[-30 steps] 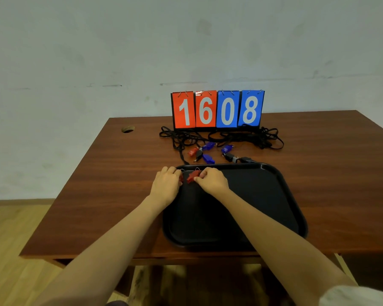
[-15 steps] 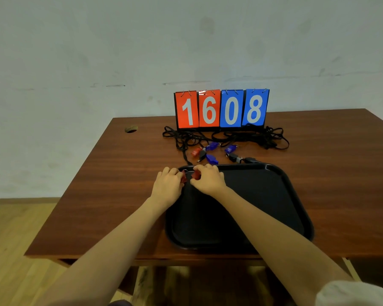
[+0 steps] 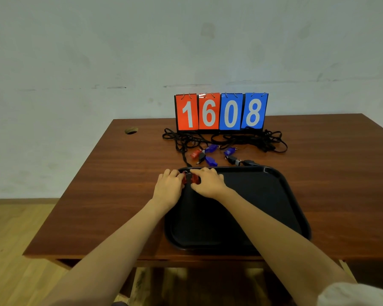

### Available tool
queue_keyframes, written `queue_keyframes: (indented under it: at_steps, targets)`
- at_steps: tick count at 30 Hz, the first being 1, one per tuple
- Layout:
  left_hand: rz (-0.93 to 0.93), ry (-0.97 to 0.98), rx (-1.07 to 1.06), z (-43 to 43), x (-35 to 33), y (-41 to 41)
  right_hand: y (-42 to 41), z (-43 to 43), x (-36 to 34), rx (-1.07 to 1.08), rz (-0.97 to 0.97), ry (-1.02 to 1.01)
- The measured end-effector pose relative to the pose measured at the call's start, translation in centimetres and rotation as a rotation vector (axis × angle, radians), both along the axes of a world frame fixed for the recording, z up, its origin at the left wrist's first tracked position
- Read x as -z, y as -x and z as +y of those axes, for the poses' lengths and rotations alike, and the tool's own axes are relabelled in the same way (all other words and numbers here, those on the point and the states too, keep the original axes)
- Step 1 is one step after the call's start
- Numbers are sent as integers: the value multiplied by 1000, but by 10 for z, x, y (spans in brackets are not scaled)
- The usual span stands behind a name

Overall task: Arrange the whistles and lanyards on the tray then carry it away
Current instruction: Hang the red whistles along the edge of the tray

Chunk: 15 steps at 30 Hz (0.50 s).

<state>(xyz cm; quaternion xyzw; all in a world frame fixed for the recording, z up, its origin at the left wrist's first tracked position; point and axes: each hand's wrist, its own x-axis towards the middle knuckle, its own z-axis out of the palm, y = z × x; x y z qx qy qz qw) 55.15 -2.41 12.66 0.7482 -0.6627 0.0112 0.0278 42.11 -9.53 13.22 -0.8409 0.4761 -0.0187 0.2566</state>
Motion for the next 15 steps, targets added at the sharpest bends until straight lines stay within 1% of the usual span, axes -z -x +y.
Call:
queue_keyframes:
  at_steps: [3, 5, 7, 9, 12, 15]
  targets:
    - [-1, -16, -3, 0, -1, 0, 4, -2, 1, 9, -43, -11]
    - [14, 10, -1, 2, -2, 1, 10, -6, 1, 35, -100, 16]
    - [27, 93, 5, 2, -5, 3, 18, -14, 0, 71, -153, 95]
    - [27, 133, -9, -5, -10, 4, 25, -26, -3, 111, -180, 187]
    - [35, 74, -76, -31, -18, 4, 27, -50, -8, 110, -137, 277]
    - [97, 9, -123, -61, -21, 5, 17, -73, -13, 26, -27, 333]
